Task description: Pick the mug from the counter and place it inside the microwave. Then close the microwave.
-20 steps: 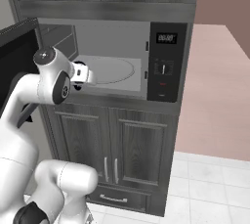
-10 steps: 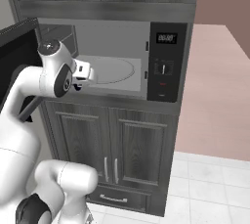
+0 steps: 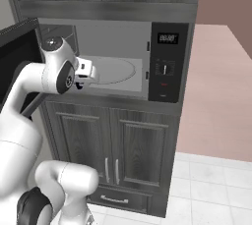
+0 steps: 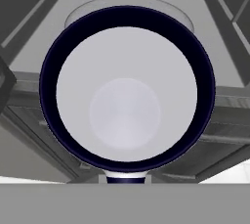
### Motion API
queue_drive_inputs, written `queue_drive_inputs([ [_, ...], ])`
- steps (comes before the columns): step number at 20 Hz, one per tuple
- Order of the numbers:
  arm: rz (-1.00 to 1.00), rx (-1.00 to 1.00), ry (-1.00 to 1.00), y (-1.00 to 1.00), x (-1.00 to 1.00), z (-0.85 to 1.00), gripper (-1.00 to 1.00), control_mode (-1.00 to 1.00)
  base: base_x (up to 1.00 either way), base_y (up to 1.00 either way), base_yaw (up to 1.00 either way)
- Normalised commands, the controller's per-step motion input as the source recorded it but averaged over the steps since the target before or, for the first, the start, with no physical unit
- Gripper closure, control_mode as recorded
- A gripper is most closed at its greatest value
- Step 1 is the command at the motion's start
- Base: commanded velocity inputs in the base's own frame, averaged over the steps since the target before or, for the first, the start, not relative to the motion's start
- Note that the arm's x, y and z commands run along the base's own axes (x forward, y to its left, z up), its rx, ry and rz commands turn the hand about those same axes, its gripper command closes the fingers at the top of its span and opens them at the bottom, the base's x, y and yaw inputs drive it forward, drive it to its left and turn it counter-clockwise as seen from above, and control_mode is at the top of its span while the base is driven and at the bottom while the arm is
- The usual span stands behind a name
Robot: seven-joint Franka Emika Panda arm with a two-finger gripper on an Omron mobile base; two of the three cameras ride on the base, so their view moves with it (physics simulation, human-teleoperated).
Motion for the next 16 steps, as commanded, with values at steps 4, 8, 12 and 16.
queue_drive_inputs([
  [4,0.00,0.00,-0.08,0.00,0.19,-0.03,1.00,-1.00,0.00,0.00,0.00],
  [8,0.00,0.00,-0.02,0.00,0.22,0.00,1.00,-1.00,0.00,0.00,0.00],
  [12,0.00,0.00,0.00,0.00,0.14,0.00,1.00,-1.00,0.00,0.00,0.00],
  [16,0.00,0.00,0.00,0.01,0.28,0.00,1.00,-1.00,0.00,0.00,0.00],
])
